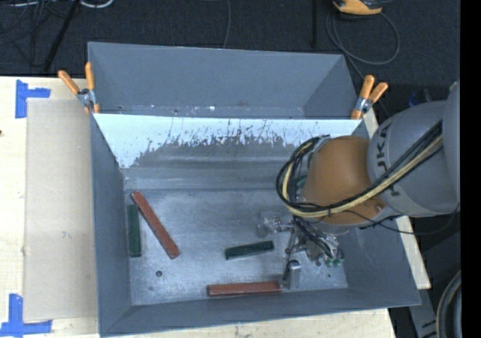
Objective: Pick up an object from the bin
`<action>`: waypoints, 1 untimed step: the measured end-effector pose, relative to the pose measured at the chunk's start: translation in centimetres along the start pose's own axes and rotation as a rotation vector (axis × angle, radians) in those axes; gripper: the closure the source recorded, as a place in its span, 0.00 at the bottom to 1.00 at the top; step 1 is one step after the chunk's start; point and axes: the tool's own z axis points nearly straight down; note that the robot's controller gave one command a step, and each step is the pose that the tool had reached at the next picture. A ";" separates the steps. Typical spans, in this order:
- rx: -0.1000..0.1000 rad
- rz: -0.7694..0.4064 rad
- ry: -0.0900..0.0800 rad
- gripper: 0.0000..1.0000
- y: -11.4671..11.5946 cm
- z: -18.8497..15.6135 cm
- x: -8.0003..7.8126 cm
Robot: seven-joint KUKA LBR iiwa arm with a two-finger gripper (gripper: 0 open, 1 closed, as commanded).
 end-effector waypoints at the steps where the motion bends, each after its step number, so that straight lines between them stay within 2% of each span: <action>1: 0.002 0.001 -0.001 1.00 -0.2 -0.1 0.0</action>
Offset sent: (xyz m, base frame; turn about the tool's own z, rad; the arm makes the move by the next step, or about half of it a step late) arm 0.0000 0.0000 0.0000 0.0000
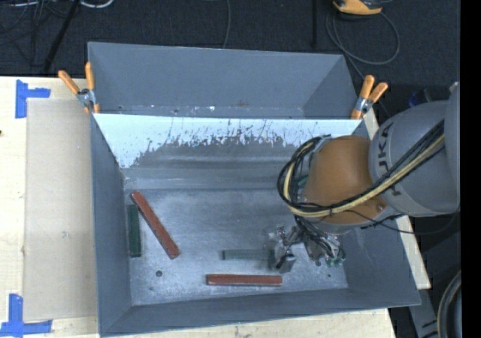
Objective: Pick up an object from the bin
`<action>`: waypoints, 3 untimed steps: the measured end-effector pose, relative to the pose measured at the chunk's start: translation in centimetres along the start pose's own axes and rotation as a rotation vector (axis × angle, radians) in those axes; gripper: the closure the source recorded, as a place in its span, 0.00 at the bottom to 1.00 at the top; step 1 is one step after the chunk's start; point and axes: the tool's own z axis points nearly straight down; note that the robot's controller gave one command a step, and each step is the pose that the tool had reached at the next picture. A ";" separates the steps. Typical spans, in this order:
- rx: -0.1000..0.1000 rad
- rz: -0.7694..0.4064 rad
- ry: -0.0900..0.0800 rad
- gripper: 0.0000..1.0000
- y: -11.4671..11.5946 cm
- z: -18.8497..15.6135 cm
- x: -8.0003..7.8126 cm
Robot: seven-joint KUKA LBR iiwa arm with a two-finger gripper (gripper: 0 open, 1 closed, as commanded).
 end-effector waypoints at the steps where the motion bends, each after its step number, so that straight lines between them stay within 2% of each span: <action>1: 0.001 -0.001 -0.008 0.00 0.0 -0.1 -0.2; 2: -0.001 -0.084 -0.003 0.00 3.6 0.0 -1.6; 3: 0.000 -0.085 0.000 1.00 3.6 0.0 -1.5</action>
Offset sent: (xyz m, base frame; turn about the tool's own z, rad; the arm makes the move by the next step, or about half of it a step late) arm 0.0000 0.0000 0.0000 0.0000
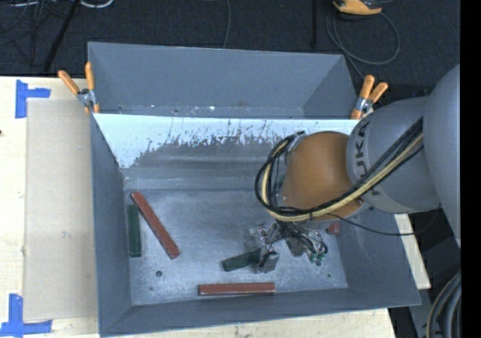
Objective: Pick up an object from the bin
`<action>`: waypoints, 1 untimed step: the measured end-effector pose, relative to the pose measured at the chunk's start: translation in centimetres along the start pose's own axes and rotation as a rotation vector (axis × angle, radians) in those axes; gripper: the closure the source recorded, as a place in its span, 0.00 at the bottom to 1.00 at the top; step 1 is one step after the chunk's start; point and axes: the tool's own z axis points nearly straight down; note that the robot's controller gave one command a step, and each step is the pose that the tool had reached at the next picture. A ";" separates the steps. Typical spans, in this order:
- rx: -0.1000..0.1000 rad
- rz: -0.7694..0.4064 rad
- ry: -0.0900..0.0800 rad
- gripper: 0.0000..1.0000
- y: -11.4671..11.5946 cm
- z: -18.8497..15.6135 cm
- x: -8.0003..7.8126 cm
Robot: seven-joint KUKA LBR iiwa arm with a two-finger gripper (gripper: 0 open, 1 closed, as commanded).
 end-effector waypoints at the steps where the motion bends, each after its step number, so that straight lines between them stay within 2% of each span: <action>1: 0.002 -0.037 -0.010 1.00 1.6 -16.4 -0.1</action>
Offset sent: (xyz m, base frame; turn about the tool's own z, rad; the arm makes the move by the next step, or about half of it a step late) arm -0.0051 0.0152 0.1601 -0.0406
